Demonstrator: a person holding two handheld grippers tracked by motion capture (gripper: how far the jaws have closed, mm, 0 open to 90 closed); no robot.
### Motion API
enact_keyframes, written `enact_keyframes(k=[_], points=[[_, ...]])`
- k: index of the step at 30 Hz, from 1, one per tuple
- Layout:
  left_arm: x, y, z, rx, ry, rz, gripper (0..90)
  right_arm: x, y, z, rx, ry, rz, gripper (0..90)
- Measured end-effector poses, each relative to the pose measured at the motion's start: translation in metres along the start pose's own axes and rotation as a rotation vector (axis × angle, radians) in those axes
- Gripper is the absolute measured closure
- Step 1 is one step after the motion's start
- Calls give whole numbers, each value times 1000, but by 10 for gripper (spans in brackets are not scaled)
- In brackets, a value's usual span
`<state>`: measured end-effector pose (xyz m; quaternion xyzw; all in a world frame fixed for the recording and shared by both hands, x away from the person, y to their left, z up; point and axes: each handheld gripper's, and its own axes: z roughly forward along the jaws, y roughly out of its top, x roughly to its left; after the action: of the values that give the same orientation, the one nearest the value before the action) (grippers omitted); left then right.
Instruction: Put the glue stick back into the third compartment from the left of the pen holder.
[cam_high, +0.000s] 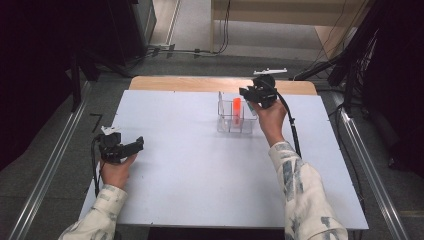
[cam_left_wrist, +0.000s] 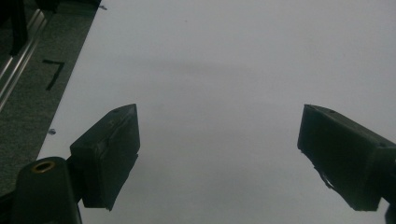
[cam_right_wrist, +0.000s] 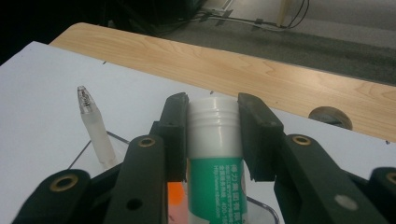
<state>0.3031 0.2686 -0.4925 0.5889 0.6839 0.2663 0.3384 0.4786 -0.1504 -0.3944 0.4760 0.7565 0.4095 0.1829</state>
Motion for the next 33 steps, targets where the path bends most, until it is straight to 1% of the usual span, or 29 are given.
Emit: enact_keyframes(k=[7, 14, 17, 25, 33], points=[[1, 0, 0, -1, 1, 1, 133, 0, 3, -2, -18, 4, 7, 628], [1, 0, 0, 0, 1, 1, 132, -2, 3, -3, -22, 9, 19, 628], [1, 0, 0, 0, 0, 1, 133, -2, 4, -4, -27, 7, 17, 628], [1, 0, -1, 0, 2, 2, 132, -2, 1, -2, -16, 13, 20, 628], [2, 0, -1, -2, 3, 0, 132, -2, -4, -5, -17, 18, 17, 628]])
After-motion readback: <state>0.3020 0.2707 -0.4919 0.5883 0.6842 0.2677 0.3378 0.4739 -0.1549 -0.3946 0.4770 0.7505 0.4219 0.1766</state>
